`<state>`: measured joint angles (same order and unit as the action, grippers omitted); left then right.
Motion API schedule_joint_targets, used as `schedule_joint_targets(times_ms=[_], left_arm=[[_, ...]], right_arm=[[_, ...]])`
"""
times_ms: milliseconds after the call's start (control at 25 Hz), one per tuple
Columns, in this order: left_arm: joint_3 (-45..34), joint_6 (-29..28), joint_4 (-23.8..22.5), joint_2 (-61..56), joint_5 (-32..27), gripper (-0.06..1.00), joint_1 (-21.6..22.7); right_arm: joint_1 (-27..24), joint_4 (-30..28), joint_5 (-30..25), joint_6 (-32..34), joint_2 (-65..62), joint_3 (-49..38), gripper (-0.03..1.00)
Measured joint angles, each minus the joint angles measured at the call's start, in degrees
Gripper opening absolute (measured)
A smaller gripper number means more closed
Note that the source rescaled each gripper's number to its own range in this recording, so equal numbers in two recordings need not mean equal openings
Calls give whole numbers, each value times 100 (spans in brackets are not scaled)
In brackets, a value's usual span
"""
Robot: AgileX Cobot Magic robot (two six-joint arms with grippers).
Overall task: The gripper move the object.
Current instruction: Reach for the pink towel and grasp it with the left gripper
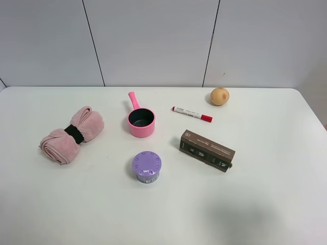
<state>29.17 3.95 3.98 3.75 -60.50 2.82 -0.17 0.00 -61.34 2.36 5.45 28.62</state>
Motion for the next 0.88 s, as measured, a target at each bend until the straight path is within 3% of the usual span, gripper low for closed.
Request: schedule_joint_targets(times_ms=[880], left_arm=[[0, 0, 0, 0, 0, 100, 0]], right_arm=[[0, 0, 0, 0, 0, 0, 100]])
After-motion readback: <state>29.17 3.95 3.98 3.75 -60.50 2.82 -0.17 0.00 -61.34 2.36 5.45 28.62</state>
